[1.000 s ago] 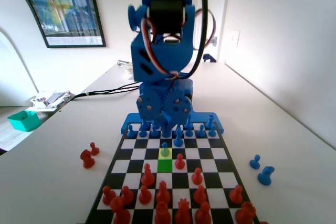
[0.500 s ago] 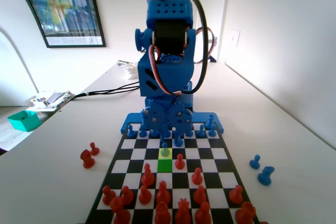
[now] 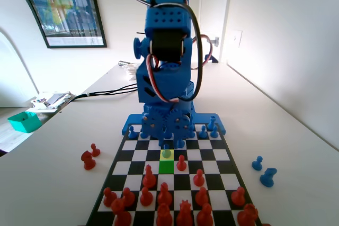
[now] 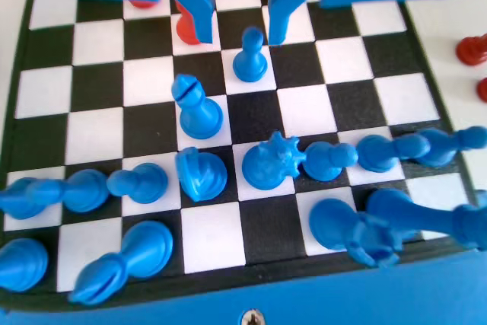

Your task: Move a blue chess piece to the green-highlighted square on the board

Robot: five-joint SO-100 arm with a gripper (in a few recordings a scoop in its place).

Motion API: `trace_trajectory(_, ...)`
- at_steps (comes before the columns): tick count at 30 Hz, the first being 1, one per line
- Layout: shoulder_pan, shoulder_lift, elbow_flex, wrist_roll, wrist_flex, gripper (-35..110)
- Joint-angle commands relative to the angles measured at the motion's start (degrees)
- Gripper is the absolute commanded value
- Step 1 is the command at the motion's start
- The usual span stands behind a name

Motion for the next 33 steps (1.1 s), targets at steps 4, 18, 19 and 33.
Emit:
trace_trajectory(4,1.3,-0.3,0.1,-0.9,-1.4,13)
trace_trajectory(18,1.5,-1.0,2.9,-2.0,-5.4,10)
trace_trajectory(19,1.5,-1.1,2.9,-2.0,-5.5,9)
trace_trajectory(33,2.0,-1.1,3.7,-3.2,-6.9,1)
